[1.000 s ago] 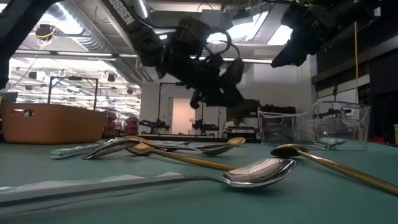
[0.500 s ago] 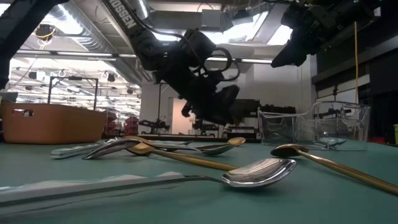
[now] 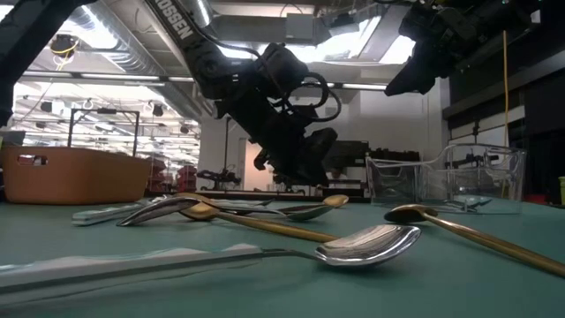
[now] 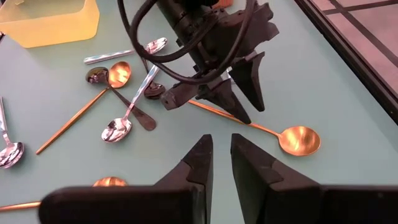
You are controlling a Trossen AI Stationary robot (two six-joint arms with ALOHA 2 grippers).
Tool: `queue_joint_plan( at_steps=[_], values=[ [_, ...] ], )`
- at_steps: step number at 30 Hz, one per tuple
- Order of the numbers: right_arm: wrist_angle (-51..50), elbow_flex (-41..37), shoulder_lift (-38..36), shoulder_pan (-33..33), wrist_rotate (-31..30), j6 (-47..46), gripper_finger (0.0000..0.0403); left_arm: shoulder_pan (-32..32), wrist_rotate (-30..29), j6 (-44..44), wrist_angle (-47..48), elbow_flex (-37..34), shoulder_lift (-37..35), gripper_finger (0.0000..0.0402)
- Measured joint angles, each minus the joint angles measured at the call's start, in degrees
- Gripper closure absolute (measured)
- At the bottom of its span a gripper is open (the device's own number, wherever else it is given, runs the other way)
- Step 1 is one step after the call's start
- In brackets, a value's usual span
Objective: Sort silverware by color (type)
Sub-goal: Put the gold spoon into the orange bin
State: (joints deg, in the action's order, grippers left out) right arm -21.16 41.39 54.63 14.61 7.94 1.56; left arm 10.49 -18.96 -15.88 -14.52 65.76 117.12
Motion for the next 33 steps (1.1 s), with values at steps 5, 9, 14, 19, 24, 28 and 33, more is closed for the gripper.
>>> queue_joint_plan(
  at_steps=[5,9,14,19,24,28,33],
  values=[
    [0.01,0.0,0.0,0.02,0.0,0.0,0.0352,-0.43,-0.04,-0.02,-0.59,0.08,0.76,0.0272],
    [-0.02,-0.02,0.0,0.02,0.0,0.0,0.0352,-0.44,-0.62,-0.05,-0.63,0.04,3.23,0.0272],
    [0.03,-0.02,0.0,0.0,0.02,0.0,0.0352,-0.42,-1.38,-0.15,-1.12,0.04,5.05,0.0272],
    [-0.01,-0.02,0.0,0.0,0.0,0.0,0.0352,-0.42,-1.78,-0.22,-1.1,0.07,5.2,0.0272],
    [0.01,-0.02,0.0,0.01,0.0,0.0,0.0352,-0.47,-2.58,-0.22,-0.83,0.07,5.29,0.0284],
    [-0.01,-0.02,0.0,0.01,0.0,0.0,0.0352,-0.47,-2.72,-0.21,-0.39,0.09,5.29,0.0311],
    [-0.01,-0.02,0.0,0.0,0.0,0.0,0.0352,-0.4,-3.04,-0.2,-0.26,0.09,5.29,0.0347]
  ],
)
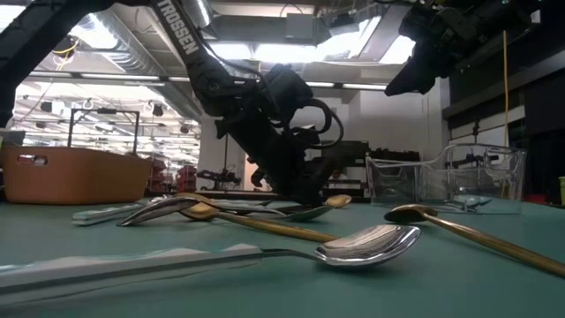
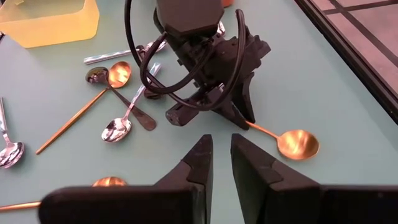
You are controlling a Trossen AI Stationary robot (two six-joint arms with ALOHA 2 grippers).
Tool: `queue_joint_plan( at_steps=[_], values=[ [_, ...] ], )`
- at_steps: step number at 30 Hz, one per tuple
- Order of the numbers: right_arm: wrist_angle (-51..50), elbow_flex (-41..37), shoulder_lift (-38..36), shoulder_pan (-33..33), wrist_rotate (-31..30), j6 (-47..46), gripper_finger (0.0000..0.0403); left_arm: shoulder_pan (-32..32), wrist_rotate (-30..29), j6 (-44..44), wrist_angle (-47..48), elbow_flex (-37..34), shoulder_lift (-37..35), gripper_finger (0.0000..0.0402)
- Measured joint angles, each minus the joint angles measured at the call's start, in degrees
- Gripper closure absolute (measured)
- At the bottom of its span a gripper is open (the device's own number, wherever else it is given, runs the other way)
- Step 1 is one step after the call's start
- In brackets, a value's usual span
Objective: Sort silverware by color (type)
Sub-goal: Put the gold spoon into the orange bin
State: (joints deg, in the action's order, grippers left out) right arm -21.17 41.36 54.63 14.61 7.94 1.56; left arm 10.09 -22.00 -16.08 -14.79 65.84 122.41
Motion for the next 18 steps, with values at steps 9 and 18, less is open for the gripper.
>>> queue_joint_plan(
  at_steps=[9,18],
  values=[
    [0.0,0.0,0.0,0.0,0.0,0.0,0.0352,0.02,-0.13,-0.03,0.07,0.0,0.0,0.0381],
    [0.0,0.0,0.0,0.01,0.0,0.0,0.0352,0.02,-0.15,-0.22,0.11,0.0,0.0,0.0381]
  ],
)
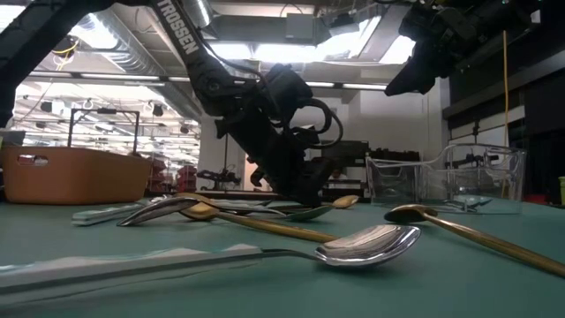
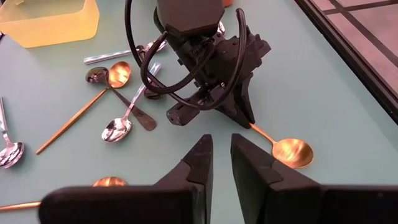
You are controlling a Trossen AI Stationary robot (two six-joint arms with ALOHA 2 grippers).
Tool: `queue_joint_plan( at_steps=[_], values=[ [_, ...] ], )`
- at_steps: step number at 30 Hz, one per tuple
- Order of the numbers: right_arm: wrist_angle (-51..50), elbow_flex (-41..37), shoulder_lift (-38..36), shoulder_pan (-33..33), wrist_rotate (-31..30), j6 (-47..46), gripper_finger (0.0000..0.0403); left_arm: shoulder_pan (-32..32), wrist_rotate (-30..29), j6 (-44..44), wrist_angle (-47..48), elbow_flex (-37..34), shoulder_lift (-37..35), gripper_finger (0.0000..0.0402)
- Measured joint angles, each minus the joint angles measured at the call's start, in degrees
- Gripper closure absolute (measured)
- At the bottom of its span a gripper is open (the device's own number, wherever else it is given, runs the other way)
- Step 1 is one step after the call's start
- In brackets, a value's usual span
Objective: Sort silverware by color (type)
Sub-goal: Put the gold spoon into the orange bin
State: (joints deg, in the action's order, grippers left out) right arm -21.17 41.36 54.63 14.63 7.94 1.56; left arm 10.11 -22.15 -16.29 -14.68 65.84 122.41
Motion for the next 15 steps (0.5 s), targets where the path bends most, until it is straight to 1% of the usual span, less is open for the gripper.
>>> queue_joint_plan(
  at_steps=[15],
  values=[
    [-0.02,0.0,0.0,-0.01,0.0,0.0,0.0352,0.0,0.2,-0.02,-1.6,-0.11,-0.41,0.0383]
  ],
)
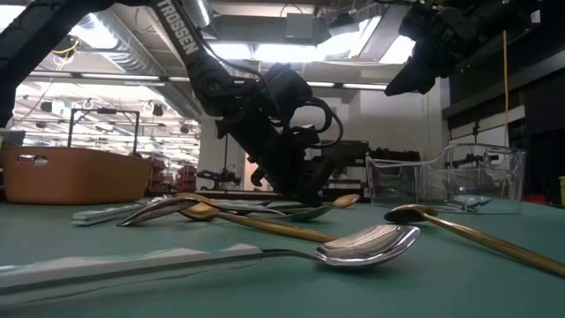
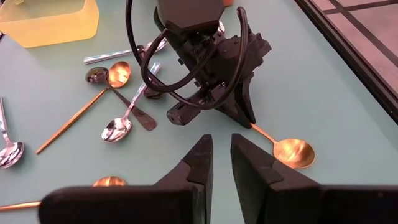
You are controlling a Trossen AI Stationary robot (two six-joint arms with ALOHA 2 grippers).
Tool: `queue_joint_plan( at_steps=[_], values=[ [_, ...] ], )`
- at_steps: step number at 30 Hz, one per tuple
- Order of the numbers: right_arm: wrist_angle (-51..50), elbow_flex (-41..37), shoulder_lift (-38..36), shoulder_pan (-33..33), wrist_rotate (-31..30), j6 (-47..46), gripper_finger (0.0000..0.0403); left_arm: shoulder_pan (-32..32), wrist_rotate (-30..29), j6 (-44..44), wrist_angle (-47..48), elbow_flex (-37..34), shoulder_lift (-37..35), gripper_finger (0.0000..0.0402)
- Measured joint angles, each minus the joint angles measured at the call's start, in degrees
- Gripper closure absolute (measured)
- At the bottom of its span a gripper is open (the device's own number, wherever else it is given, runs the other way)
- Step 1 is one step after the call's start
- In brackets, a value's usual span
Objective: Sort silverware by color (type)
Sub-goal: Put the gold spoon into the orange bin
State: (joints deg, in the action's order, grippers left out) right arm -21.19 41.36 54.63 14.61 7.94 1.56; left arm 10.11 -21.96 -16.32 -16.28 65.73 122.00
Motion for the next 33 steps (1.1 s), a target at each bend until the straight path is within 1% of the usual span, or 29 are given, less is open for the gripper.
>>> queue_joint_plan(
  at_steps=[9,17,33],
  values=[
    [0.02,0.0,0.0,0.02,0.0,0.0,0.0352,0.0,0.0,0.0,0.38,-0.04,-2.1,0.0383],
    [0.0,0.0,0.0,0.0,0.0,0.0,0.0352,-0.02,0.08,0.0,2.39,-0.02,-7.72,0.0383],
    [0.0,0.0,0.0,0.0,0.02,0.02,0.0352,0.0,-0.02,0.39,17.09,0.02,-22.97,0.0383]
  ],
)
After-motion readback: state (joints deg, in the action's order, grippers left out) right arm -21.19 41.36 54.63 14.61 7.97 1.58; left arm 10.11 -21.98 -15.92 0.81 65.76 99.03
